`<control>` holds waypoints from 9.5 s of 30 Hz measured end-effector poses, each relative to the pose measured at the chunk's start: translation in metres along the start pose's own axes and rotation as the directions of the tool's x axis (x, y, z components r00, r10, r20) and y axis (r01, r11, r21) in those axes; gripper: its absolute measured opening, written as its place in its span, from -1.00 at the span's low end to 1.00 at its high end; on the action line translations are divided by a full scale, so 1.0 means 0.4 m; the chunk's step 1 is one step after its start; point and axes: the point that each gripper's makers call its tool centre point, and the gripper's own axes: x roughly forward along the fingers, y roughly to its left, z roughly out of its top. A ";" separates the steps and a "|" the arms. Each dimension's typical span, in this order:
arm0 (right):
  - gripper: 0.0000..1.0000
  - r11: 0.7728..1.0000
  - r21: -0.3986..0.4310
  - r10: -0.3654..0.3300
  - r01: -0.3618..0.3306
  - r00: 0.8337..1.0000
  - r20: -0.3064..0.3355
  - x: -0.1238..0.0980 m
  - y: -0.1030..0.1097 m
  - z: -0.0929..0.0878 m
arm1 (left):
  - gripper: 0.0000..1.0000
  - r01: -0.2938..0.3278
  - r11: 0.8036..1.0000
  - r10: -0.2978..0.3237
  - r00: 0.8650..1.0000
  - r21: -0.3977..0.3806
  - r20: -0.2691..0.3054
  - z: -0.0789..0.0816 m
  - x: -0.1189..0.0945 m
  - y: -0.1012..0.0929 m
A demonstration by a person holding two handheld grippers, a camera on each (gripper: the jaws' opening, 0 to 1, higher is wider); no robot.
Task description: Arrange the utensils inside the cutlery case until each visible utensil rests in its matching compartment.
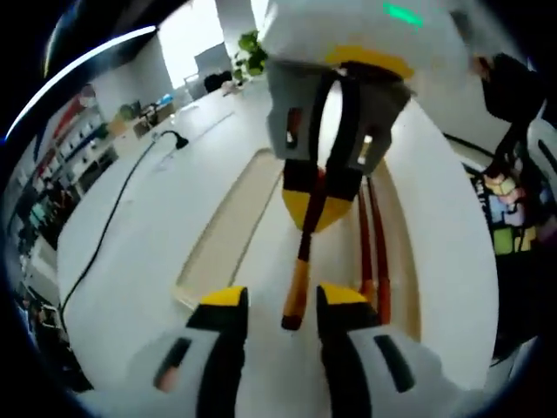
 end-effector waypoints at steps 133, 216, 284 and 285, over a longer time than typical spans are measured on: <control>-0.53 0.895 0.446 -0.173 -0.023 0.903 0.393 -0.046 -0.027 -0.235 | -0.56 -0.074 0.996 0.079 0.993 0.057 -0.088 0.013 0.041 0.021; -0.97 0.871 0.490 -0.359 0.037 0.729 0.583 -0.097 -0.064 -0.265 | -0.88 0.045 0.995 -0.031 0.989 0.092 -0.145 0.059 0.078 -0.003; -0.93 0.751 0.573 -0.080 -0.329 0.815 0.573 -0.140 0.149 -0.198 | -0.81 0.164 0.980 -0.142 0.974 0.115 -0.177 -0.010 -0.061 -0.179; -0.93 0.750 0.571 -0.077 -0.333 0.814 0.575 -0.139 0.152 -0.195 | -0.81 0.162 0.980 -0.140 0.974 0.116 -0.178 -0.010 -0.061 -0.177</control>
